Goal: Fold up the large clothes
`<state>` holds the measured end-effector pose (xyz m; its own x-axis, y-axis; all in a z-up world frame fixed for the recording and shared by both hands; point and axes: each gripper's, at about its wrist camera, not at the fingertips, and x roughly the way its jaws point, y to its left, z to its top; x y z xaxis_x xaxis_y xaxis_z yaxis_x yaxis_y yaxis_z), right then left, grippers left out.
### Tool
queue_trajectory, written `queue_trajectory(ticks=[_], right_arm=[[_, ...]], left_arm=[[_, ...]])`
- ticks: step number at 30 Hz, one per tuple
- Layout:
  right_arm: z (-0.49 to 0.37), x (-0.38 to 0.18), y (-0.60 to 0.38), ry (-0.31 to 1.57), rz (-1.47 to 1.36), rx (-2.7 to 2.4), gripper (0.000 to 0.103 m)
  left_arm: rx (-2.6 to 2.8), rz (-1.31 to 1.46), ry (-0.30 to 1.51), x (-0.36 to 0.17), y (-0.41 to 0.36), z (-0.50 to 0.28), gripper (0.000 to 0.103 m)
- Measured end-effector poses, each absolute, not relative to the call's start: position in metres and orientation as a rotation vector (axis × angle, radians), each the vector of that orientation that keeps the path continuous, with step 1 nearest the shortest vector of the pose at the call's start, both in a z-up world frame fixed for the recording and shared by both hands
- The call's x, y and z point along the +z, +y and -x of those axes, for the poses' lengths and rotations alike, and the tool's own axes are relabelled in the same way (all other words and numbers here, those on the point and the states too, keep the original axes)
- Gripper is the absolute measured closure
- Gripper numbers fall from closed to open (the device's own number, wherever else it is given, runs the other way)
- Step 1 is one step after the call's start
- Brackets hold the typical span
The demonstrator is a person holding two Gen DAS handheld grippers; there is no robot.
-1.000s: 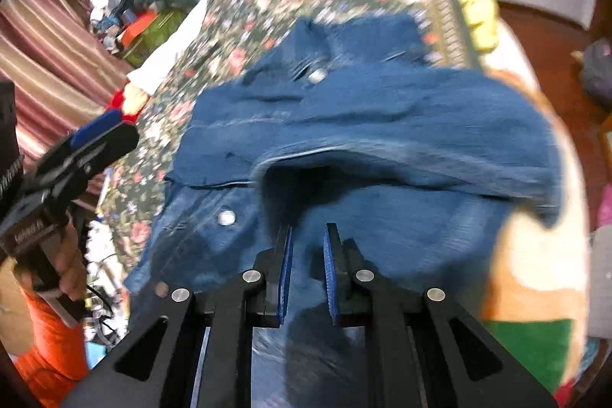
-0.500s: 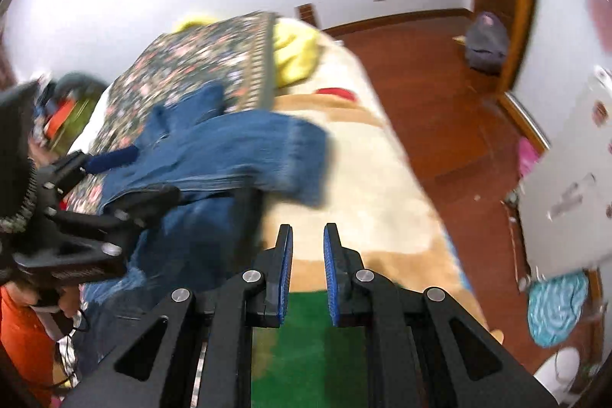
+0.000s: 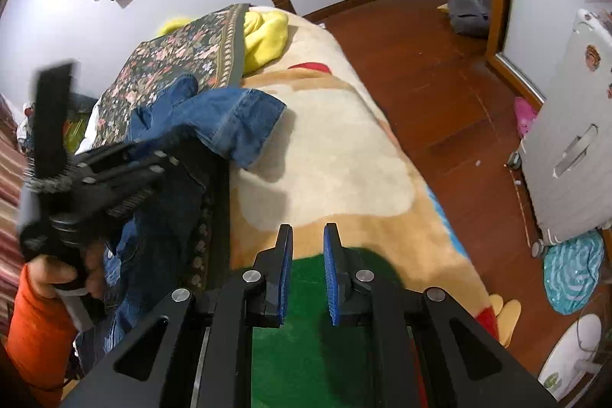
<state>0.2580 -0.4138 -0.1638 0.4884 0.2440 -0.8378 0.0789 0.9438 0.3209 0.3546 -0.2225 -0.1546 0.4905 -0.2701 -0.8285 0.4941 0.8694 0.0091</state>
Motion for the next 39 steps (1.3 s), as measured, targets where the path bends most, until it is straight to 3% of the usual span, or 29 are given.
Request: queue_trajectory(ticks=[5, 15, 20, 28, 30, 32, 34, 37, 39], right_arm=[[-0.268, -0.161, -0.392, 1.054, -0.327, 0.151, 0.092], [-0.309, -0.141, -0.317, 1.0, -0.146, 0.225, 0.092], [-0.336, -0.17, -0.28, 1.065, -0.027, 0.24, 0.092], [-0.34, -0.204, -0.267, 1.074, 0.148, 0.108, 0.091], [-0.34, -0.206, -0.266, 1.088, 0.182, 0.057, 0.072], [-0.339, -0.205, -0.267, 1.056, 0.249, -0.051, 0.032], [-0.337, -0.206, -0.273, 1.046, 0.248, -0.059, 0.027], [-0.337, -0.204, -0.286, 1.09, 0.165, -0.04, 0.027], [-0.338, -0.2, -0.29, 1.105, 0.123, -0.038, 0.027]], left_arm=[[-0.499, -0.12, 0.905, -0.118, -0.197, -0.36, 0.089], [-0.34, 0.028, 0.725, -0.054, -0.072, -0.351, 0.09], [-0.211, 0.032, 0.748, -0.073, -0.002, -0.334, 0.091], [-0.005, 0.191, 0.977, -0.177, 0.126, -0.319, 0.091], [0.004, 0.265, 1.054, -0.208, 0.148, -0.315, 0.086], [-0.004, 0.342, 1.088, -0.228, 0.165, -0.307, 0.082], [-0.002, 0.389, 1.092, -0.24, 0.178, -0.296, 0.075], [-0.02, 0.414, 1.075, -0.243, 0.189, -0.28, 0.057], [-0.035, 0.418, 1.063, -0.241, 0.198, -0.276, 0.053]])
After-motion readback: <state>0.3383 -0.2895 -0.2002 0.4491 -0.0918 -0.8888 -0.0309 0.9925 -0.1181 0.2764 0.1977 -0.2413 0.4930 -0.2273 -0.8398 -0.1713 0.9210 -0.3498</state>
